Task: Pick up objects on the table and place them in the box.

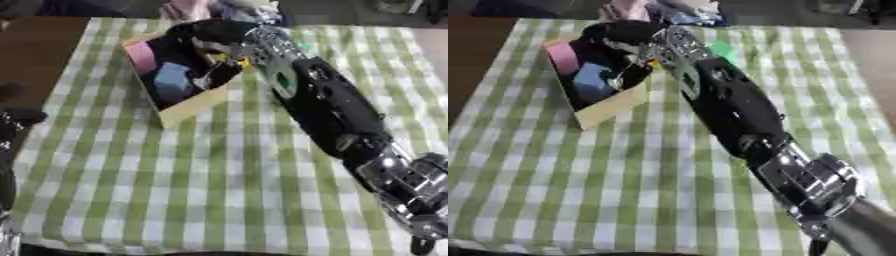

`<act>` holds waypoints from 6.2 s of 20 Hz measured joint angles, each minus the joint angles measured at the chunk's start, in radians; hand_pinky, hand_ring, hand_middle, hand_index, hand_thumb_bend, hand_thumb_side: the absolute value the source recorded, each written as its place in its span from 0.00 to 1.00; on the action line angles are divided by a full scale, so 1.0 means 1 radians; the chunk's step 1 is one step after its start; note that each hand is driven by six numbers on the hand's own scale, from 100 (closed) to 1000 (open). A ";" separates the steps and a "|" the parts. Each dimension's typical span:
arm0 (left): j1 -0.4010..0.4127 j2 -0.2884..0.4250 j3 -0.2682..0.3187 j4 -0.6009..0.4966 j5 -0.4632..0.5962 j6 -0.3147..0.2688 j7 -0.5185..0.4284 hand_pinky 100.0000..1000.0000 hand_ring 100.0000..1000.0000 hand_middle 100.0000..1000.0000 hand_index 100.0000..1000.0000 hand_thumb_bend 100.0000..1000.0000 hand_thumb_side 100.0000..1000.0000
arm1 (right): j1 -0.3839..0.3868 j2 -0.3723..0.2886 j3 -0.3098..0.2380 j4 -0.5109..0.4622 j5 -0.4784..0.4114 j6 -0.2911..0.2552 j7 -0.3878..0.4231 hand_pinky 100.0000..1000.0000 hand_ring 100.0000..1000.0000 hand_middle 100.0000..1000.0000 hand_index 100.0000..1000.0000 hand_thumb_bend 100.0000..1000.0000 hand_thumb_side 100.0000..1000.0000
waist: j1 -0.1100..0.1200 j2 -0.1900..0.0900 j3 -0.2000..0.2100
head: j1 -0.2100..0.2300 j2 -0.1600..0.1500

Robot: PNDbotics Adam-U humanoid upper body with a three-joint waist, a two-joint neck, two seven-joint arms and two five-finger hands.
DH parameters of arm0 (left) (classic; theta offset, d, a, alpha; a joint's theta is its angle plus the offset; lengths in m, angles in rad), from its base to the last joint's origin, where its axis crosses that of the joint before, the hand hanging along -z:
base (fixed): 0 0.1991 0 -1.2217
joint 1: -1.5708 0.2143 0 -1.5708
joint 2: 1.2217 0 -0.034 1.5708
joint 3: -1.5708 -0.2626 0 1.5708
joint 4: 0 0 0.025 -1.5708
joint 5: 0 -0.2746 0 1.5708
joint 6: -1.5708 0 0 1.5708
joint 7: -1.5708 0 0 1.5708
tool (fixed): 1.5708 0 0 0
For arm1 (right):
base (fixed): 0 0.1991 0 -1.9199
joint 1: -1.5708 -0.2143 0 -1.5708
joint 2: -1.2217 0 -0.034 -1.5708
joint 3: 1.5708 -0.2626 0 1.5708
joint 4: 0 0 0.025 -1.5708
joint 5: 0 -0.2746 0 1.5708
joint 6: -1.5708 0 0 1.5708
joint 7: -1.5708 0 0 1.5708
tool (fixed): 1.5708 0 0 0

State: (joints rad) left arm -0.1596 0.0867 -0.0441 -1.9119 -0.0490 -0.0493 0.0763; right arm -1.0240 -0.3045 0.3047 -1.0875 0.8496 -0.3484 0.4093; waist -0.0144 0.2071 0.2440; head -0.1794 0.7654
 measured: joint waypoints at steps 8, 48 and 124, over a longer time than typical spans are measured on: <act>0.010 0.000 0.012 0.001 -0.011 -0.001 0.003 0.63 0.52 0.70 0.74 0.02 0.82 | 0.037 -0.111 -0.045 -0.079 -0.117 0.090 0.007 0.95 0.96 0.98 1.00 0.00 0.11 | 0.000 0.000 -0.042 | 0.031 0.000; 0.027 0.000 0.030 0.006 -0.038 0.005 0.005 0.64 0.52 0.70 0.74 0.01 0.83 | 0.285 -0.255 -0.026 -0.081 -0.177 0.174 0.140 0.91 0.93 0.91 0.99 0.00 0.66 | 0.000 0.000 -0.100 | 0.070 0.000; -0.003 0.000 0.030 -0.008 0.001 -0.014 0.041 0.64 0.52 0.70 0.75 0.00 0.79 | 0.002 0.055 -0.055 0.193 0.151 0.092 -0.106 0.85 0.81 0.70 0.89 0.00 0.15 | 0.000 -0.001 0.000 | -0.024 0.000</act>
State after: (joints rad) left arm -0.1626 0.0872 -0.0143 -1.9198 -0.0478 -0.0629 0.1170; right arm -1.0216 -0.2494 0.2502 -0.8944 1.0006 -0.2566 0.3035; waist -0.0146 0.2060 0.2440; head -0.2036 0.7654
